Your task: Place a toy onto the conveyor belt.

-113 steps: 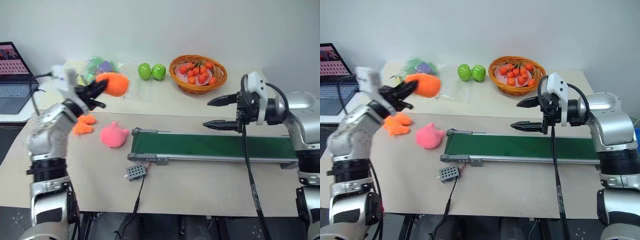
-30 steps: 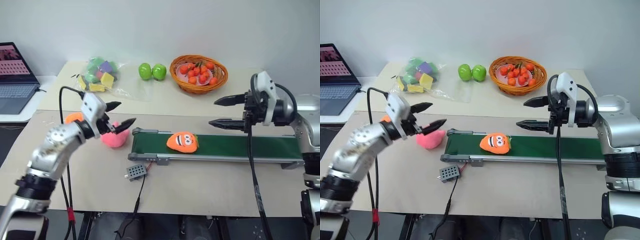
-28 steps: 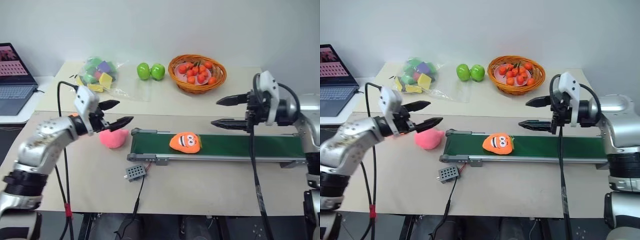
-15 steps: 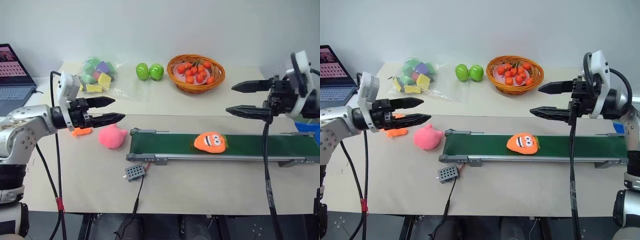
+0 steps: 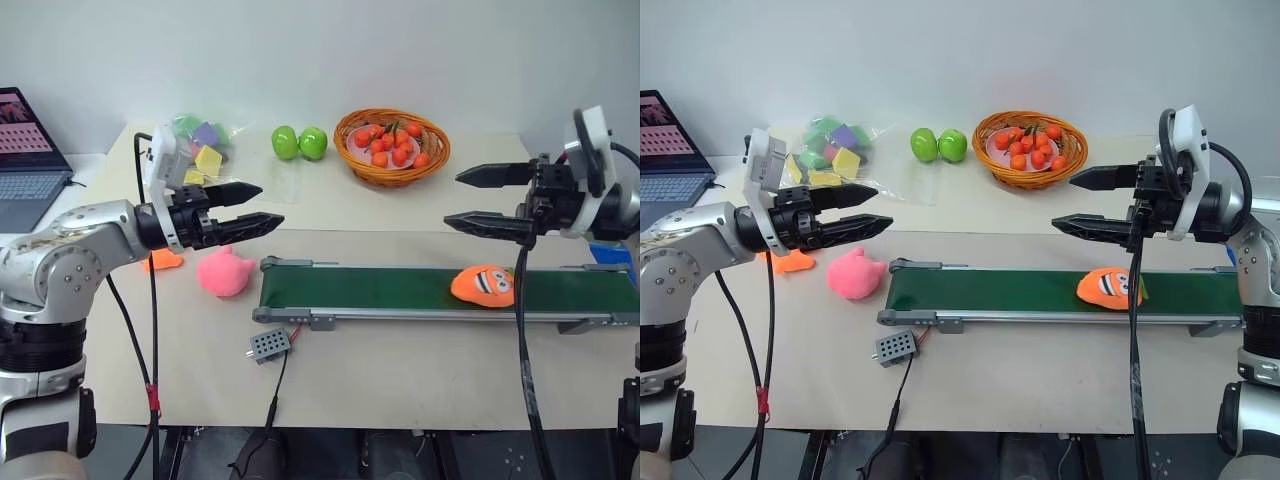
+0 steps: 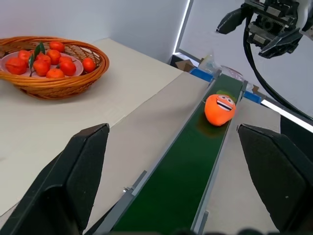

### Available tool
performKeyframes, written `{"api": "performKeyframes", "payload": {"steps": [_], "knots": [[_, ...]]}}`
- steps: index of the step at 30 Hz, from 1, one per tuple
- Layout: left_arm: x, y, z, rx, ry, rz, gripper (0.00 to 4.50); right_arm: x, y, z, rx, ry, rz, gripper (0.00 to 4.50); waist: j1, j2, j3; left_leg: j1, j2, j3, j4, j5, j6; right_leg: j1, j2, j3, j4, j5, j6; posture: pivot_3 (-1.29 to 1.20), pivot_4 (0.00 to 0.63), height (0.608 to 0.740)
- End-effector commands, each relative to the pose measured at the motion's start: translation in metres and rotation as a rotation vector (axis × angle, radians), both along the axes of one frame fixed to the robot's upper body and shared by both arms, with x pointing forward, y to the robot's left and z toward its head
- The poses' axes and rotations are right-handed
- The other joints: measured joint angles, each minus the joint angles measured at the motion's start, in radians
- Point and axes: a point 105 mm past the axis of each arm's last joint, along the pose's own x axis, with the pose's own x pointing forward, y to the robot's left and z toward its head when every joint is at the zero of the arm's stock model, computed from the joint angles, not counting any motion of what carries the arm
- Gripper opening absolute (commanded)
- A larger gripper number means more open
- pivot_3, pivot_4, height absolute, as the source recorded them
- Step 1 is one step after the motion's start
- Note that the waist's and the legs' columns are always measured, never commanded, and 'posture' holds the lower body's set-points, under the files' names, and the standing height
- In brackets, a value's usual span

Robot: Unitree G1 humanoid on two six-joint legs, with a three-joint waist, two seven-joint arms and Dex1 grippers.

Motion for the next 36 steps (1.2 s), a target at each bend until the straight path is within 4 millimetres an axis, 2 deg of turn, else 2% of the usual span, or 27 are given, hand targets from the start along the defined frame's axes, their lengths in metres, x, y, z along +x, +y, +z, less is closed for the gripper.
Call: {"api": "performKeyframes", "payload": {"steps": [1,18,31,36], "knots": [[-0.003,-0.001,0.013,0.004,-0.05,-0.009,4.49,-0.007,0.003,0.011,0.021,-0.038,0.019,4.5,0.0,0.0,0.0,0.0,0.0,0.0,0.0,0.0,0.0,0.0,0.0,0.0,0.0,0.0,0.0,0.0,0.15,0.738],[0.0,0.007,0.013,0.037,-0.055,0.025,4.49,-0.004,0.005,0.006,0.041,-0.046,0.021,4.5,0.0,0.0,0.0,0.0,0.0,0.0,0.0,0.0,0.0,0.0,0.0,0.0,0.0,0.0,0.0,0.0,0.15,0.738],[0.011,0.03,0.006,0.058,-0.065,0.162,4.49,0.0,0.013,0.002,0.047,-0.029,0.03,4.5,0.0,0.0,0.0,0.0,0.0,0.0,0.0,0.0,0.0,0.0,0.0,0.0,0.0,0.0,0.0,0.0,0.15,0.738],[0.016,0.036,0.005,0.068,-0.073,0.206,4.49,-0.006,0.024,-0.006,0.043,0.009,0.068,4.5,0.0,0.0,0.0,0.0,0.0,0.0,0.0,0.0,0.0,0.0,0.0,0.0,0.0,0.0,0.0,0.0,0.15,0.738]]}}
